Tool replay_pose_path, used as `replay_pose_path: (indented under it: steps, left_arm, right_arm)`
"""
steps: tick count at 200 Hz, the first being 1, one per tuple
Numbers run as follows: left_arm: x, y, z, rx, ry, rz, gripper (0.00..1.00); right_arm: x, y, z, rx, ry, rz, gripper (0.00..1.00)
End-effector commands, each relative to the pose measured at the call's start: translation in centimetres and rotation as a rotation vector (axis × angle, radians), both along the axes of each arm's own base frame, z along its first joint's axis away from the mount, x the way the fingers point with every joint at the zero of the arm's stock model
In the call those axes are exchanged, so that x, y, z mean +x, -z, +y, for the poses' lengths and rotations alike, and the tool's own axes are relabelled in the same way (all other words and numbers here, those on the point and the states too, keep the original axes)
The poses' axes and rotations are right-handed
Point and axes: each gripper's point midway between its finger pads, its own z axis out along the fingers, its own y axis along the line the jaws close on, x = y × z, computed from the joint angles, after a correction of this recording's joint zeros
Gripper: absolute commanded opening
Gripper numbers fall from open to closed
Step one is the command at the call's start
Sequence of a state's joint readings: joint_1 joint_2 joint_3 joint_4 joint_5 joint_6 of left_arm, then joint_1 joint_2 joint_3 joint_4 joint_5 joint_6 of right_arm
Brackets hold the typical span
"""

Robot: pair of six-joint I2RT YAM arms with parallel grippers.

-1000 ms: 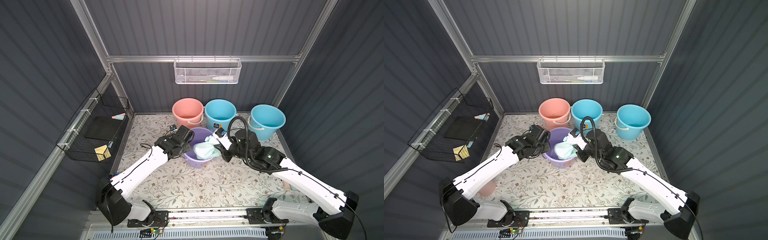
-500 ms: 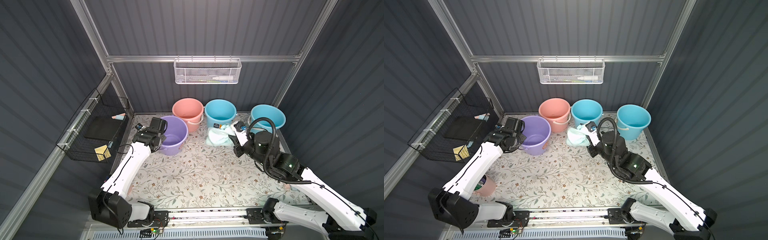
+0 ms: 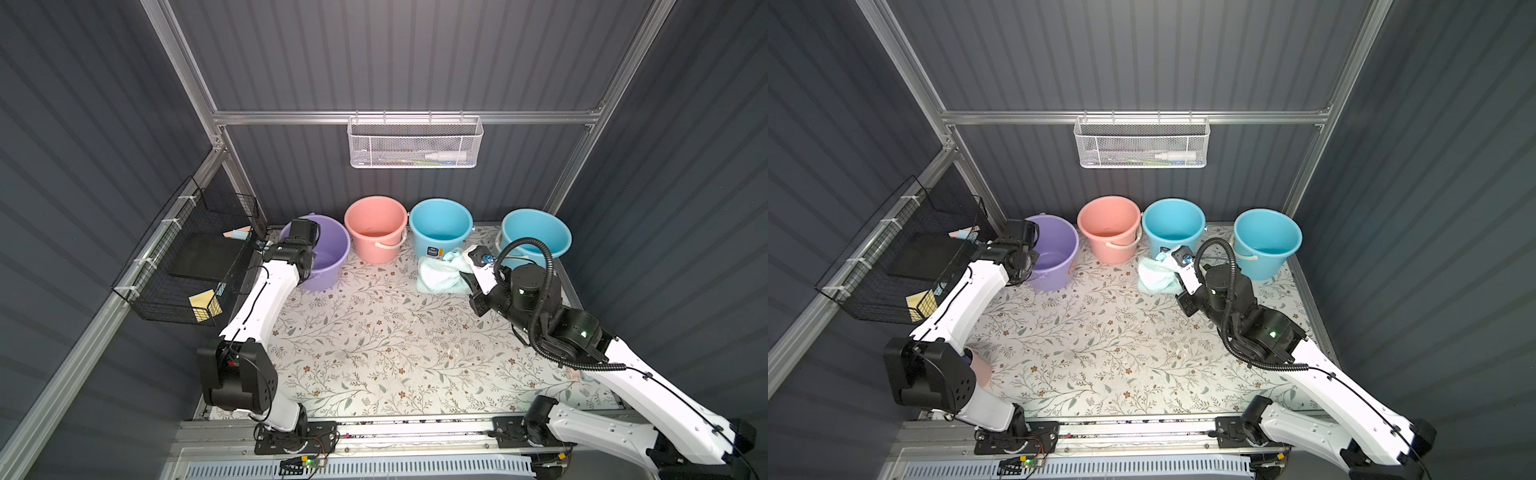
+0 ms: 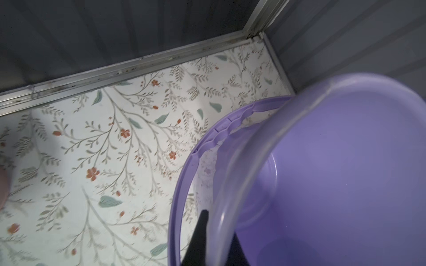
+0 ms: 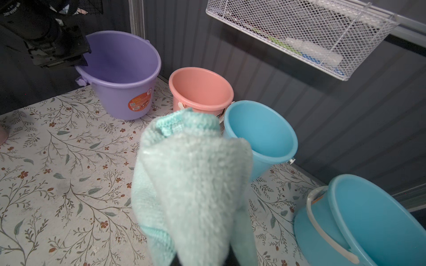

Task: Wipe the inside of the bucket with a cloth
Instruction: Place the bucket at the center of the board.

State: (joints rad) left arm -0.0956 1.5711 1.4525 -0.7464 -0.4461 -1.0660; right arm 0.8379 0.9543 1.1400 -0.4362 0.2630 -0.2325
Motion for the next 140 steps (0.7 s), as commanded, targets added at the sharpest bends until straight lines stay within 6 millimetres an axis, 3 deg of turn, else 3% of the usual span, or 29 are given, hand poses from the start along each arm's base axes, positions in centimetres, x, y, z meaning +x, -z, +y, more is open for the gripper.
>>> replay_pose_path:
  steps: [1,75,103,140]
  left_arm:
    - [2.7,-1.8,1.6,0.001,-0.046,-0.108,0.02]
    - [10.2,0.2,2.4,-0.036,-0.042,-0.139,0.1]
    - [11.1,1.1,2.7,-0.042,-0.074,-0.124,0.19]
    - [11.6,2.5,2.0,-0.087,-0.062,-0.091,0.22]
  right_arm:
    - [-0.3,-1.3,-0.3,0.009,-0.004,-0.024,0.0]
    - [-0.8,-1.3,-0.9,0.004,0.003,-0.006,0.0]
    - [-1.0,-1.3,-1.1,0.003,0.004,-0.001,0.0]
    - [-1.0,-1.2,-1.3,0.003,0.007,0.0,0.0]
